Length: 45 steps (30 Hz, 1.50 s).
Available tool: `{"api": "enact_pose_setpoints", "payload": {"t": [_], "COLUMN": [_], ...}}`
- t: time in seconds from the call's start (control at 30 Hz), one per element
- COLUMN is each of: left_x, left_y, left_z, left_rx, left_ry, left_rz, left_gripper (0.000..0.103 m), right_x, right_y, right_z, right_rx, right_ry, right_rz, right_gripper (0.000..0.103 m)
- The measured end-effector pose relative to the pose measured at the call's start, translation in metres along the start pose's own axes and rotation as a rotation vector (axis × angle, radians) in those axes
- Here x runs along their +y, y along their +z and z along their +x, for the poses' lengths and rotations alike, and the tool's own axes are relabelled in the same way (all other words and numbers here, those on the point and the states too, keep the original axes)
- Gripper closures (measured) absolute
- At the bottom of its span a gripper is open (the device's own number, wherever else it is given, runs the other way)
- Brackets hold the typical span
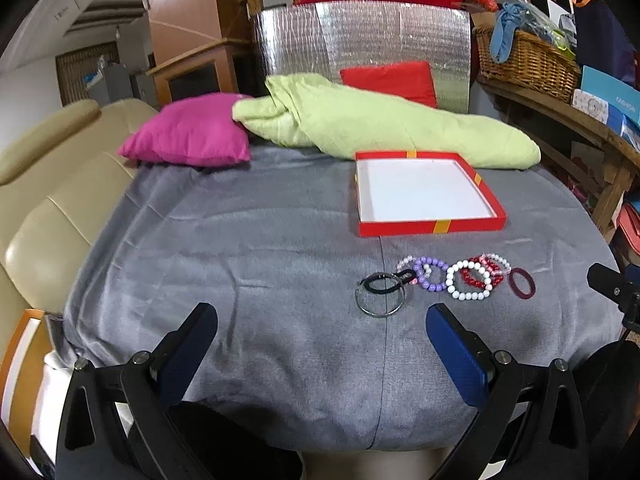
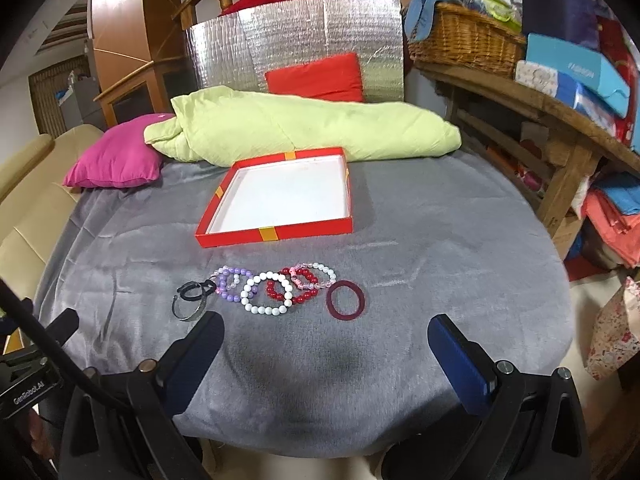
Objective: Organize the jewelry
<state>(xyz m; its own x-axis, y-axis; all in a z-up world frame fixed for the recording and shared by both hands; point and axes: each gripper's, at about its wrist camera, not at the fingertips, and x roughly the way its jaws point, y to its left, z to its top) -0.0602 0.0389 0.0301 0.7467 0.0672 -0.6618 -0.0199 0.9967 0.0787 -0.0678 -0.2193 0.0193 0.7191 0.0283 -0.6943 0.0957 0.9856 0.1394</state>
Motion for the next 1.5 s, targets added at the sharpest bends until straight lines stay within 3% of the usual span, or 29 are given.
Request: {"api": "enact_pose_setpoints", "payload": {"t": [0.13, 0.3, 0.57, 0.63, 0.73, 0.8, 0.87, 0.93, 1.0, 1.17, 1.3, 1.4, 1.5], "left_x": [0.004, 0.008, 0.013, 0.011, 0.006, 0.002, -0.005, -0.009, -0.010, -0.007, -0.004, -0.007, -0.018], "left_y": [-0.002, -0.004, -0.005, -0.003, 0.005, 0.011, 0.016, 0.018, 0.017, 0.011, 0.011, 0.011, 0.007], "left_z": [0.023, 0.059, 0.113, 0.124, 0.141, 0.151, 0.161, 0.172, 0.182, 0.175, 0.164, 0.161, 0.168], "left_rx": [0.035, 0.073, 0.146, 0.170, 0.202, 0.211, 0.227, 0.248, 0.291, 0.292, 0.246, 0.233, 0.271], "left_ry": [-0.013, -0.118, -0.250, -0.289, -0.354, -0.386, -0.416, -0.422, -0.434, -0.455, -0.471, -0.480, -0.470], "left_rz": [-0.002, 0.010, 0.032, 0.032, 0.022, 0.015, 0.025, 0.036, 0.023, -0.013, -0.030, -0.012, 0.015], "left_gripper": [0.000, 0.000, 0.001, 0.017, 0.028, 0.031, 0.039, 0.059, 0.066, 0.066, 0.038, 0.031, 0.030], "right_x": [-0.018, -0.039, -0.044, -0.044, -0.044, -0.040, -0.036, -0.036, -0.037, -0.038, -0.039, -0.036, -0.039], "right_y": [-0.002, -0.001, 0.010, 0.011, 0.004, 0.002, 0.002, 0.001, 0.001, 0.002, 0.000, -0.001, 0.002], "right_z": [0.023, 0.052, 0.115, 0.136, 0.167, 0.171, 0.172, 0.173, 0.172, 0.176, 0.173, 0.171, 0.169], "right_rx": [0.026, 0.094, 0.206, 0.256, 0.335, 0.324, 0.304, 0.297, 0.283, 0.268, 0.255, 0.245, 0.235], "right_ry": [0.018, 0.043, 0.073, 0.056, 0.036, 0.003, -0.028, -0.038, -0.038, -0.036, -0.040, -0.043, -0.040], "right_rz": [0.028, 0.033, 0.026, 0.022, 0.013, -0.017, -0.055, -0.060, -0.054, -0.061, -0.062, -0.052, -0.040], "right_gripper": [0.000, 0.003, 0.035, 0.051, 0.062, 0.067, 0.081, 0.089, 0.091, 0.092, 0.092, 0.096, 0.097]}}
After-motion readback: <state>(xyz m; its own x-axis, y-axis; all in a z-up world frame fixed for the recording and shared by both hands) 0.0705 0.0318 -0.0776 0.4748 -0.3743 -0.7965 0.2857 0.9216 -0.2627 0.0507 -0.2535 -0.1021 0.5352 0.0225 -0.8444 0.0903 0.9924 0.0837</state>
